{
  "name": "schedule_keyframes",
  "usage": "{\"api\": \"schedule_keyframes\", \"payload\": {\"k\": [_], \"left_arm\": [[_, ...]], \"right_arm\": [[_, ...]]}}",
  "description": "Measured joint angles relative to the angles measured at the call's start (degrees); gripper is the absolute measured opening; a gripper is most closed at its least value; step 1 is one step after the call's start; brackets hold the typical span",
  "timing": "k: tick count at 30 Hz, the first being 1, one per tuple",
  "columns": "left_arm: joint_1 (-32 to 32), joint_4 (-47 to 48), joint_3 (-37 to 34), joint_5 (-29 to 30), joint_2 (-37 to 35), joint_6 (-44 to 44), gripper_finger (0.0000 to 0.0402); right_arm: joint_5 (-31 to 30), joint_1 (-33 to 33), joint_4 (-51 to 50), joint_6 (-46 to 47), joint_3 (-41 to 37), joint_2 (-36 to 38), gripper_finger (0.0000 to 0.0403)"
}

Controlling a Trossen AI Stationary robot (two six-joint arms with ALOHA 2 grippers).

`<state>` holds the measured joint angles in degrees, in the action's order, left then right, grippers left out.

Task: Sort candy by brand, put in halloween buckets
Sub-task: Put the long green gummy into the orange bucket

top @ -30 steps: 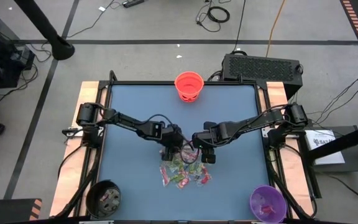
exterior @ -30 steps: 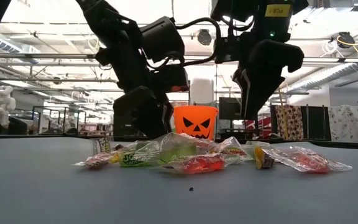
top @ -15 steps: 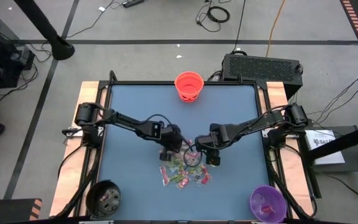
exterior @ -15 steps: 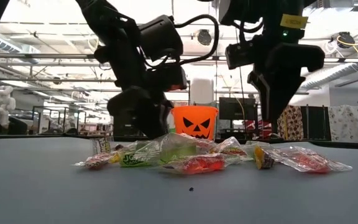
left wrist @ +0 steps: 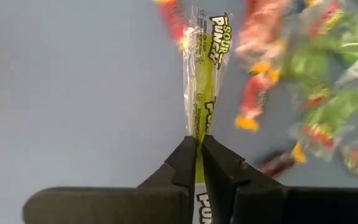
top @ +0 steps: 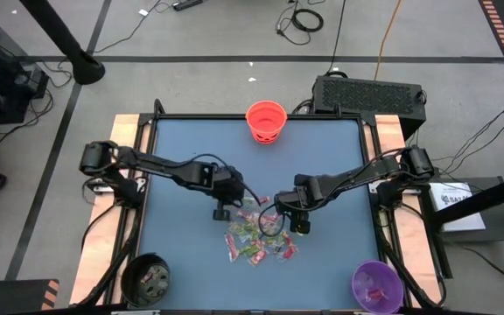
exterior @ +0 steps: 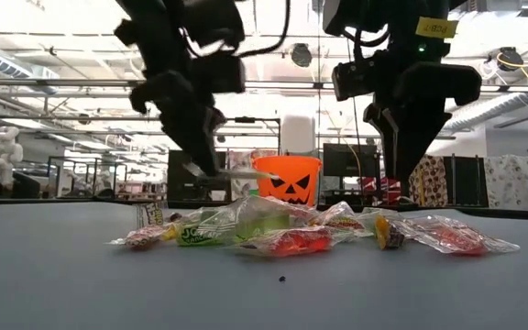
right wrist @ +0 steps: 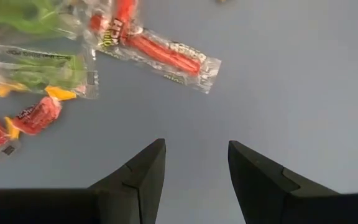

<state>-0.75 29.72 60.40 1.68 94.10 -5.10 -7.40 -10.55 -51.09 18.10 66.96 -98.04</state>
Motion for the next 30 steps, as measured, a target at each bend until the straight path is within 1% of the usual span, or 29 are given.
{"api": "schedule_keyframes", "payload": {"k": [4,10,12,18,22,26,30], "left_arm": [[0.0,2.99,-0.38,6.33,-5.99,3.51,0.0026],[-0.17,1.09,-4.28,12.3,-17.28,6.53,0.0026],[-0.4,-1.47,-6.44,13.81,-21.37,7.34,0.0026],[-1.16,-16.54,-12.73,13.93,-33.14,8.95,0.0026],[-2.52,-30.57,-17.8,13.3,-39.4,8.99,0.0026],[-3.88,-46.92,-24.03,11.32,-42.96,9.15,0.0026],[-4.85,-62.51,-29.03,9.99,-43.68,10.56,0.0026]], "right_arm": [[0.03,-0.91,0.69,-0.32,0.0,0.35,0.0159],[-0.07,-2.38,2.17,-0.54,0.0,2.61,0.0126],[-0.06,-2.9,4.0,-0.85,0.0,3.83,0.0114],[-0.08,-3.94,9.38,-3.65,0.04,6.55,0.0082],[-0.08,-4.19,11.42,-4.87,0.07,6.91,0.0069],[-0.19,-4.19,11.33,-5.3,0.07,6.97,0.0064],[-0.19,-4.19,11.44,-5.3,0.07,6.97,0.0064]]}}
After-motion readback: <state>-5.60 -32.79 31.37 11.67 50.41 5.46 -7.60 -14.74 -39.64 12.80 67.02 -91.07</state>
